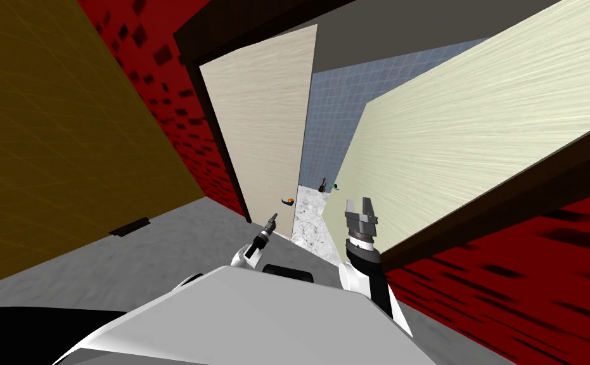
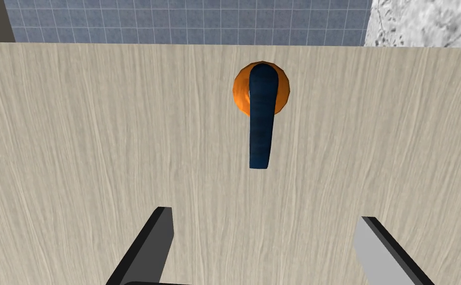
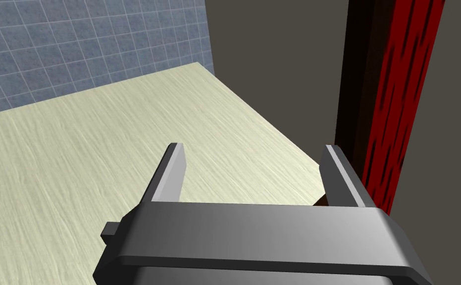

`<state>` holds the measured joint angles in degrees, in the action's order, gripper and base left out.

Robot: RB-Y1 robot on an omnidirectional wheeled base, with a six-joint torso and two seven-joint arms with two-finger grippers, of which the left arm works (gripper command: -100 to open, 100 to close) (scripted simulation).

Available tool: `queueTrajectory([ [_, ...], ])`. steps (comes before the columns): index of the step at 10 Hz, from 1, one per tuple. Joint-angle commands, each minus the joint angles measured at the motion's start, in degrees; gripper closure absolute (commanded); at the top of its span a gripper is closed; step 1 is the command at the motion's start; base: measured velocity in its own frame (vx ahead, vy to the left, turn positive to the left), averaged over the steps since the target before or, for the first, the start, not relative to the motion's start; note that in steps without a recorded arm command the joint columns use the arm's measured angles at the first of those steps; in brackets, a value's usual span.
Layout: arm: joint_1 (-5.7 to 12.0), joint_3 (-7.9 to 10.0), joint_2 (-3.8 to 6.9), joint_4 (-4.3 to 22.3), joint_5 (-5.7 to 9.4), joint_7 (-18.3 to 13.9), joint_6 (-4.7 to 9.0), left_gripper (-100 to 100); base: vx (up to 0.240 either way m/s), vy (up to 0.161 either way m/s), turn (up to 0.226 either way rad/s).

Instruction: Push the door open

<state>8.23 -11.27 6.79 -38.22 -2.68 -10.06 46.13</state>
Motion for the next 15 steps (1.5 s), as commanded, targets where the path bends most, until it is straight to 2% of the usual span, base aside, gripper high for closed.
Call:
queueTrajectory([
  [1,0.0,0.0,0.0,0.0,0.0,0.0,0.0,-100,0.044,0.012,-0.002],
  [13,0.39,1.42,-0.88,1.3,0.6,1.3,0.45,-100,0.181,-0.037,-0.026],
  [14,0.39,1.42,-0.88,1.3,0.6,1.3,0.45,100,-0.01,0.001,0.003],
  [15,0.39,1.42,-0.88,1.3,0.6,1.3,0.45,100,-0.029,0.007,-0.004],
])
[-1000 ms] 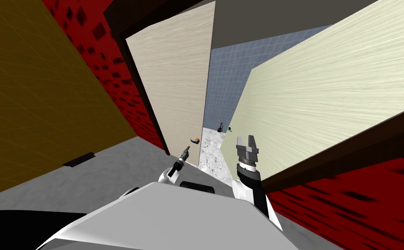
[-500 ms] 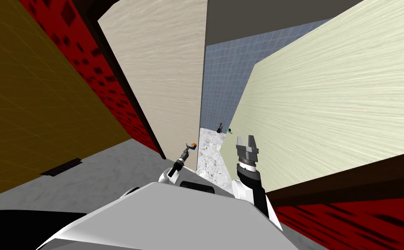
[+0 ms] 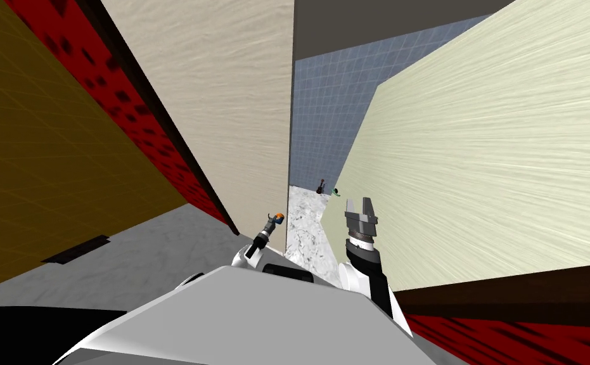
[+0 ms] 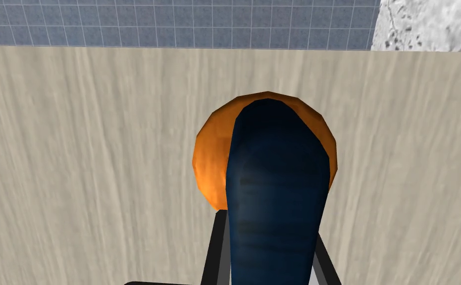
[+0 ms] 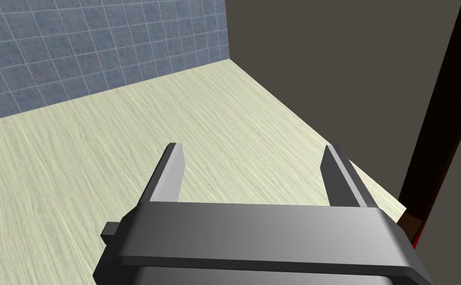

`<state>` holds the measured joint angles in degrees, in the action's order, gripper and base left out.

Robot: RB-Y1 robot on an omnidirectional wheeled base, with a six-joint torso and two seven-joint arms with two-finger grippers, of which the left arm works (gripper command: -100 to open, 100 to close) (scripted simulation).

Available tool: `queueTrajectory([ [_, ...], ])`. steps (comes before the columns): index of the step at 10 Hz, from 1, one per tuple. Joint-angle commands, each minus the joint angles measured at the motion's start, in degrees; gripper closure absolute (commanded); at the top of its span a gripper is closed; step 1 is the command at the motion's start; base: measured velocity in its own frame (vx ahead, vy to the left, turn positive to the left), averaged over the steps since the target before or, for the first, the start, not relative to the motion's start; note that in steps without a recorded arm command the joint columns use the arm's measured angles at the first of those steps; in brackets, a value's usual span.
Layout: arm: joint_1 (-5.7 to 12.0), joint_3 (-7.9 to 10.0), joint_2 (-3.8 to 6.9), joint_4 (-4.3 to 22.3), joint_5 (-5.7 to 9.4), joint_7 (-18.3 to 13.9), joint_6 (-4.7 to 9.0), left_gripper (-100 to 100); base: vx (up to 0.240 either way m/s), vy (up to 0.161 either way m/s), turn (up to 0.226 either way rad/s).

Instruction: Push the door open

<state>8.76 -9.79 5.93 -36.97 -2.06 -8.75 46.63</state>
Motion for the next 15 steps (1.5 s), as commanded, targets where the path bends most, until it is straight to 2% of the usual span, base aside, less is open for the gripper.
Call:
queueTrajectory([
  [1,-0.14,-0.05,-0.03,0.1,-0.02,0.0,-0.05,100,-0.027,0.006,-0.006],
  [4,-0.14,-0.05,-0.03,0.1,-0.02,0.0,-0.05,100,-0.009,0.002,0.001],
  [8,-0.08,1.73,0.04,0.5,0.82,1.1,-0.27,100,0.149,-0.051,0.037],
  [11,0.1,3.72,0.01,0.8,1.76,2.3,-0.35,100,0.187,-0.087,0.065],
  [13,0.1,3.72,0.01,0.8,1.76,2.3,-0.35,100,0.086,-0.037,0.007],
  [14,0.2,4.88,-0.04,0.9,2.31,3.0,-0.39,100,0.092,-0.076,0.07],
  [15,0.24,5.28,-0.05,1.0,2.5,3.2,-0.4,100,0.136,-0.088,0.079],
])
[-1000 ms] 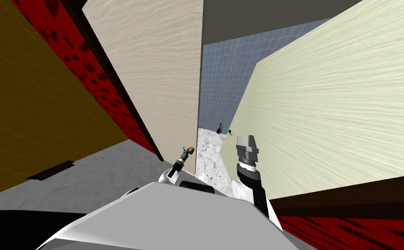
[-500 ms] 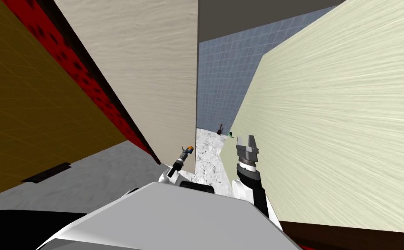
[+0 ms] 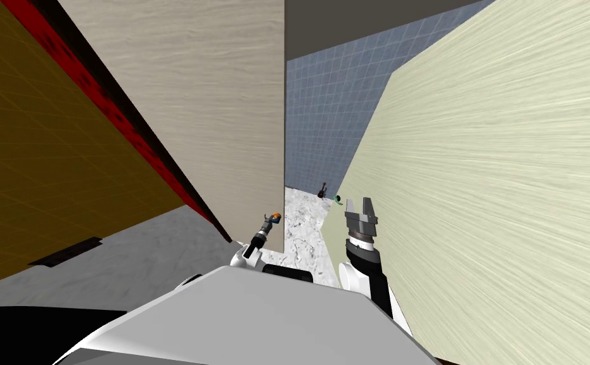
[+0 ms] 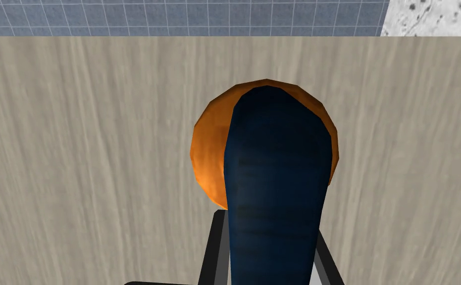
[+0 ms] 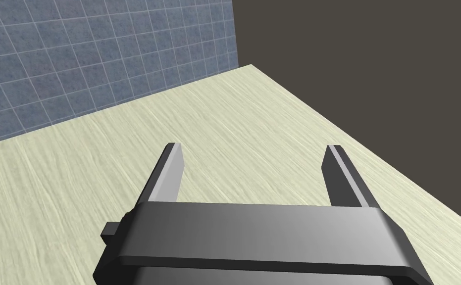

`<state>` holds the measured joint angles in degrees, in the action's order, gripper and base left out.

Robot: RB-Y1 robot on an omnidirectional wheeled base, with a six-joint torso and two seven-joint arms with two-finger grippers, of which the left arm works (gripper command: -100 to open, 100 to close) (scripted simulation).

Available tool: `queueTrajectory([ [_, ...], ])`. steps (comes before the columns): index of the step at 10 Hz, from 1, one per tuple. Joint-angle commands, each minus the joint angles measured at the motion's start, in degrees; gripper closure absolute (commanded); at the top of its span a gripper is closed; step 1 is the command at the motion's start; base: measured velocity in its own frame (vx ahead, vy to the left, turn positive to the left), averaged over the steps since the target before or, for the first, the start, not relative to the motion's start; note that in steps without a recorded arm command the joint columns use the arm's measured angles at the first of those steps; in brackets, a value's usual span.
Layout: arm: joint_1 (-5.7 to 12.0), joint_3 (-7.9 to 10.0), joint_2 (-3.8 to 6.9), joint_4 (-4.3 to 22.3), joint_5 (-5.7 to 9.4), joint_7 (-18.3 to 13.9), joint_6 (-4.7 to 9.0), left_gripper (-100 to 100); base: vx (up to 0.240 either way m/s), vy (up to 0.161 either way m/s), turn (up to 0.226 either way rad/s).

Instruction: Push the door open

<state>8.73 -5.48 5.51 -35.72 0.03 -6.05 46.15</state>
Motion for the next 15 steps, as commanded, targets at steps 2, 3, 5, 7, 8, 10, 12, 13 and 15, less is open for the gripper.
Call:
queueTrajectory([
  [2,0.43,2.65,0.25,0.0,1.21,1.5,0.01,100,0.165,-0.08,0.084],
  [3,0.43,2.65,0.25,0.0,1.21,1.5,0.01,100,0.141,-0.059,0.056],
  [5,0.59,4.4,0.08,0.3,2.04,2.5,-0.05,100,0.138,-0.1,0.076],
  [7,0.74,6.12,-0.15,0.5,2.86,3.6,-0.12,100,0.177,-0.111,0.1],
  [8,0.74,6.12,-0.15,0.5,2.86,3.6,-0.12,100,0.123,-0.092,0.033],
  [10,0.89,7.77,-0.42,0.8,3.64,4.5,-0.18,100,0.151,-0.118,0.091],
  [12,1.03,9.28,-0.73,1.0,4.36,5.4,-0.23,100,0.164,-0.095,0.078],
  [13,1.09,9.95,-0.89,1.1,4.68,5.9,-0.26,100,0.197,-0.093,0.074],
  [15,1.2,11.11,-1.21,1.3,5.23,6.5,-0.3,100,0.176,-0.094,0.076],
])
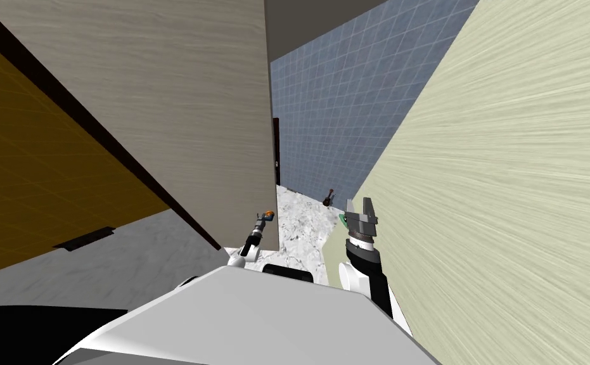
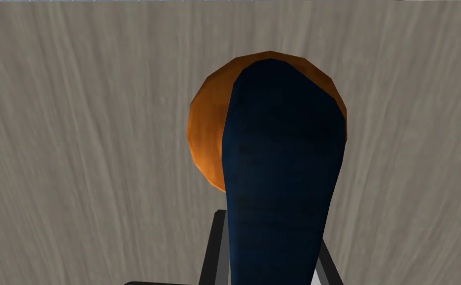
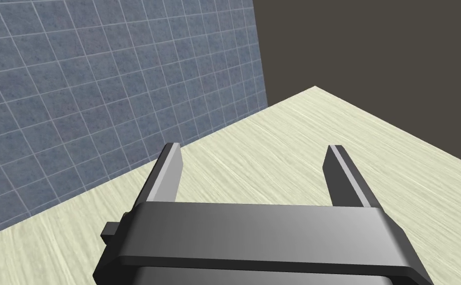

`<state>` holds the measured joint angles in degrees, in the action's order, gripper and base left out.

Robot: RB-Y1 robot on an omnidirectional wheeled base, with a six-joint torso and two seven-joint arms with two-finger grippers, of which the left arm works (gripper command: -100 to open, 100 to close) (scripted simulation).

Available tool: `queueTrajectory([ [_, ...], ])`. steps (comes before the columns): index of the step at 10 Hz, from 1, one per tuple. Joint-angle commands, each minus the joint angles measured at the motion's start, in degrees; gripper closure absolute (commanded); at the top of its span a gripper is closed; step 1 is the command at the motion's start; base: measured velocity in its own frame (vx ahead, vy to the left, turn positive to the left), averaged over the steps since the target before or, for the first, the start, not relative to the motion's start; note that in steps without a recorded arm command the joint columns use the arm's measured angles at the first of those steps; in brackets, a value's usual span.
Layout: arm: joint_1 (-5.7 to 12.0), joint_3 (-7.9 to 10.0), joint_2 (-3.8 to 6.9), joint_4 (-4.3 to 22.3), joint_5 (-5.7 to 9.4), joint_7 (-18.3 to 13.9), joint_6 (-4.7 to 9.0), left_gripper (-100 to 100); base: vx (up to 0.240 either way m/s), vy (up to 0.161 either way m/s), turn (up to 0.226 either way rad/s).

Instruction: Push the door open

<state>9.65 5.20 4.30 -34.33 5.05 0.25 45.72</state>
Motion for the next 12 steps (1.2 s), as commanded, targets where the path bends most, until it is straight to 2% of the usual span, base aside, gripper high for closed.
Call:
queueTrajectory([
  [1,0.31,0.93,-0.15,0.0,0.44,0.5,0.11,100,0.169,-0.086,0.063],
  [3,0.38,1.67,-0.42,0.1,0.79,1.0,0.08,100,0.161,-0.066,0.049],
  [4,-0.08,1.52,-0.18,-0.2,0.71,0.8,-0.15,100,0.072,-0.027,0.032],
  [5,0.08,2.49,0.01,-0.3,1.19,2.1,-0.02,100,0.131,-0.008,0.087],
  [7,0.23,3.37,-0.27,-0.4,1.62,3.4,0.12,100,0.194,-0.036,0.087],
  [8,0.31,3.87,-0.57,-0.4,1.87,4.2,0.2,100,0.219,-0.048,0.088],
  [12,0.69,6.15,-3.31,-0.5,2.99,7.6,0.55,100,0.211,-0.008,0.092],
])
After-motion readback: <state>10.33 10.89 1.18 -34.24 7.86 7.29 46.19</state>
